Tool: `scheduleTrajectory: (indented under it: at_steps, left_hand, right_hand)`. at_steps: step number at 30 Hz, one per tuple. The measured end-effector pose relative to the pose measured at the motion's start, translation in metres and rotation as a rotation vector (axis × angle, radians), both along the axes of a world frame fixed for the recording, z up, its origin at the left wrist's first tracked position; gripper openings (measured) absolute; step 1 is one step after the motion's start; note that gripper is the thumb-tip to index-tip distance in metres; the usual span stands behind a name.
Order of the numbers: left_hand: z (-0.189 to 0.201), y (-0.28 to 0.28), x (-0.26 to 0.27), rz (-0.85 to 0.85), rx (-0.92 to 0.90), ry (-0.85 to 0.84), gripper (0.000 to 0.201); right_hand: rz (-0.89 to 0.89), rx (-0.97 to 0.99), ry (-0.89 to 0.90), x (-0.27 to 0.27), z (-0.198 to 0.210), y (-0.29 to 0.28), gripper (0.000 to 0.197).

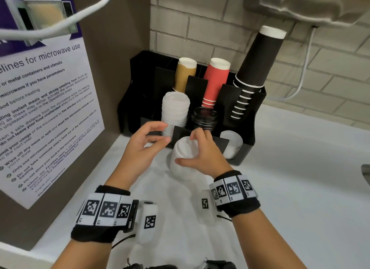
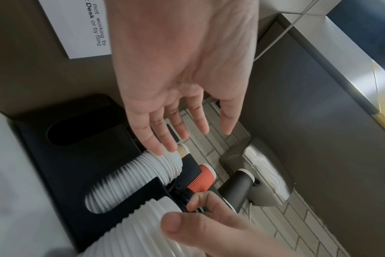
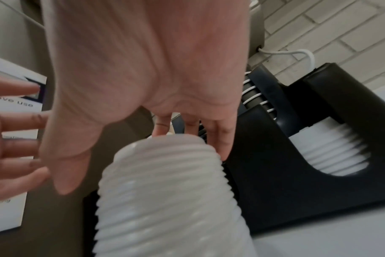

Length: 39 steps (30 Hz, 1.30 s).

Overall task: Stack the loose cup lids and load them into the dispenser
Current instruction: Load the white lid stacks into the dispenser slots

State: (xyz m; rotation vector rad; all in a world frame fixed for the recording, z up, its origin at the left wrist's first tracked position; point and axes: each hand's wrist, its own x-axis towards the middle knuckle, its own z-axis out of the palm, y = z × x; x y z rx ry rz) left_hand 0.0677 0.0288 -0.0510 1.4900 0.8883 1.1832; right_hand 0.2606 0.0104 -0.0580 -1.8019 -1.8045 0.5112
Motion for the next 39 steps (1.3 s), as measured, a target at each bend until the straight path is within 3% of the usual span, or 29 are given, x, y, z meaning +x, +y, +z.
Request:
scheduleTrajectory:
  at_steps: [7,12,14,18,21,28,39]
  left_hand:
    - [-0.003,0.0,-0.002,0.012,-0.012,-0.008,0.028]
    - [-0.004,0.0,0.0,0.001,-0.023,-0.003,0.03]
    - [-0.003,-0.002,0.002,-0.031,-0.039,0.008,0.04]
    - [-0.002,-0.011,0.017,-0.218,-0.07,0.023,0.087]
    - [0.003,-0.016,0.025,-0.242,-0.094,-0.066,0.091]
    - [0.004,-0.015,0.019,-0.273,-0.064,-0.065,0.093]
    - [0.004,-0.019,0.021,-0.277,-0.041,-0.042,0.097]
  right_hand:
    - [-0.007,0.013,0.004,-0.003,-0.001,0.005,0.062]
    - [-0.05,0.1,0.119,-0.001,0.005,0.002,0.059]
    - [-0.083,0.195,0.246,0.0,0.011,-0.004,0.057]
    - [-0.046,0.2,0.607,-0.014,0.025,-0.023,0.05]
    - [0.028,0.092,0.722,-0.019,0.032,-0.031,0.056]
    - [0.189,-0.102,0.749,0.003,0.041,-0.036,0.069]
    - [0.194,-0.042,0.701,0.004,0.044,-0.04,0.063]
